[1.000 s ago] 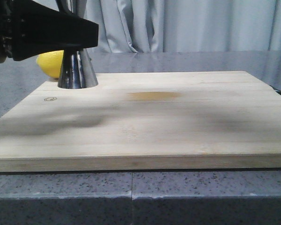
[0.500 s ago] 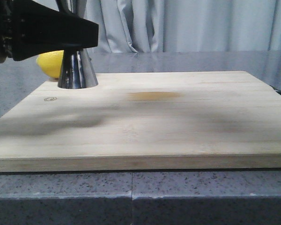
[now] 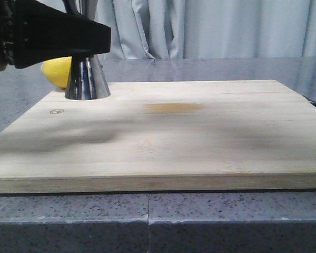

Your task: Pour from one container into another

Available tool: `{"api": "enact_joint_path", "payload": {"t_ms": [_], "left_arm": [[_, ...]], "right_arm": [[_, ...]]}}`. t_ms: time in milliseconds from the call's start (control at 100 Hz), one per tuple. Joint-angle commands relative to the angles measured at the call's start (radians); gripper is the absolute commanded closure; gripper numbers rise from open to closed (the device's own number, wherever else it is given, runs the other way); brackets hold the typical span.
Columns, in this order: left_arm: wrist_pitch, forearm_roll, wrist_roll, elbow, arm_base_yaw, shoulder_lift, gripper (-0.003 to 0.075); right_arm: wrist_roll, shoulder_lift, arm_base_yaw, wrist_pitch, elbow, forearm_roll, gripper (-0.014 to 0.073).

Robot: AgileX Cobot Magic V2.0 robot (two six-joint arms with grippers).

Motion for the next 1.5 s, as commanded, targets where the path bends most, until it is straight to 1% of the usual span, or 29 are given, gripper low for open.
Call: {"api": "enact_joint_path", "payload": {"t_ms": [0, 1490], "left_arm": [[-0.056, -0.047, -0.011, -0.028, 0.001, -0.032, 0.0739], [-0.056, -0.047, -0.011, -0.028, 0.001, -0.032, 0.0739]], "right_arm": [[-0.008, -0.037, 0.002, -0.028, -0.029, -0.034, 0.0316], [-0.131, -0.037, 0.004, -0.010, -0.029, -0.052, 0.0316]]}}
